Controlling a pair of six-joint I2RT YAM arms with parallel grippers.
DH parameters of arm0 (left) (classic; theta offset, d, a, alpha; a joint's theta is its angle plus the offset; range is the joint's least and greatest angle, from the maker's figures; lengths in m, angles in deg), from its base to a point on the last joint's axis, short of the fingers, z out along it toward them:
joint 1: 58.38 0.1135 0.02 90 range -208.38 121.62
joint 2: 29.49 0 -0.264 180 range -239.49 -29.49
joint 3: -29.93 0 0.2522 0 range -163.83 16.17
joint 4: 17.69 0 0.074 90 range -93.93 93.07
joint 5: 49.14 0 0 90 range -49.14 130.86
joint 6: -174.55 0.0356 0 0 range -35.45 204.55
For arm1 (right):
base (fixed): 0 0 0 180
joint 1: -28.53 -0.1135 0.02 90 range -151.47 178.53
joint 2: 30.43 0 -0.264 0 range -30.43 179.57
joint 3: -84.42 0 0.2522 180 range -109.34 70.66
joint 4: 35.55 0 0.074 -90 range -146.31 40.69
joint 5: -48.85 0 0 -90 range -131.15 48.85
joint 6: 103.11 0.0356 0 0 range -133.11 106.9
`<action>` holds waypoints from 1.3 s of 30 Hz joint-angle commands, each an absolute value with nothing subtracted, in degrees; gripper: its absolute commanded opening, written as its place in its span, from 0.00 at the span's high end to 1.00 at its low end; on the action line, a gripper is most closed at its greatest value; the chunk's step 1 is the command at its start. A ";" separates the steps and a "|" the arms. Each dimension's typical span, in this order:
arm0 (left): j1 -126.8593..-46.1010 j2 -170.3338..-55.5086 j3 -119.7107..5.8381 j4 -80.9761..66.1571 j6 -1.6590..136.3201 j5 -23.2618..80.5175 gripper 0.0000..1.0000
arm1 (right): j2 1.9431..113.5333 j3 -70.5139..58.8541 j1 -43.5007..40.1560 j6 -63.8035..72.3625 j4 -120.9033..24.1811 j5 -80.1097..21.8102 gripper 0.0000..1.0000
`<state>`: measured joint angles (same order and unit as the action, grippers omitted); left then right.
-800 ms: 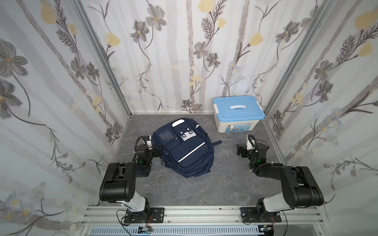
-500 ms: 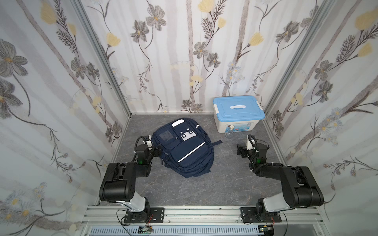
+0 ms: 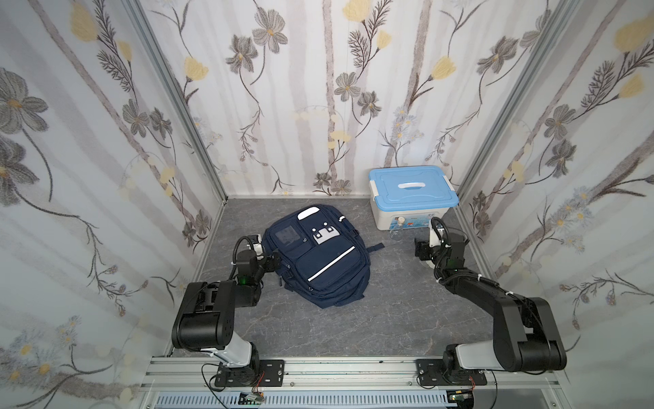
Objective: Zip up the backpack
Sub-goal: Adjust the backpack at the center of the board.
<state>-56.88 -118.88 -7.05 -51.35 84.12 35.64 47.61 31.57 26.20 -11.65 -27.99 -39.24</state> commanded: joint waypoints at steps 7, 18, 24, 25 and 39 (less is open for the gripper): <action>-61.35 -107.91 -35.05 -1.00 88.56 37.00 0.00 | 42.76 23.67 20.36 16.44 -51.66 -28.93 0.26; -64.65 -114.59 -50.27 25.43 83.16 31.49 0.06 | 45.77 19.85 4.29 42.31 -59.39 -30.48 0.29; -64.69 -122.17 -56.00 30.13 88.85 30.83 0.23 | 56.11 17.62 -0.91 52.54 -56.05 -29.00 0.34; -64.70 -123.79 -57.48 30.56 89.20 29.90 0.33 | 57.77 16.56 -1.33 52.65 -56.18 -27.83 0.35; -65.24 -135.34 -65.57 31.40 93.33 29.47 0.57 | 76.83 -0.05 -3.37 46.67 -73.33 -24.89 0.42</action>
<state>-65.08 -133.78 -64.80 28.65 91.95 26.31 75.02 1.32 -3.26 48.24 -66.44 -25.64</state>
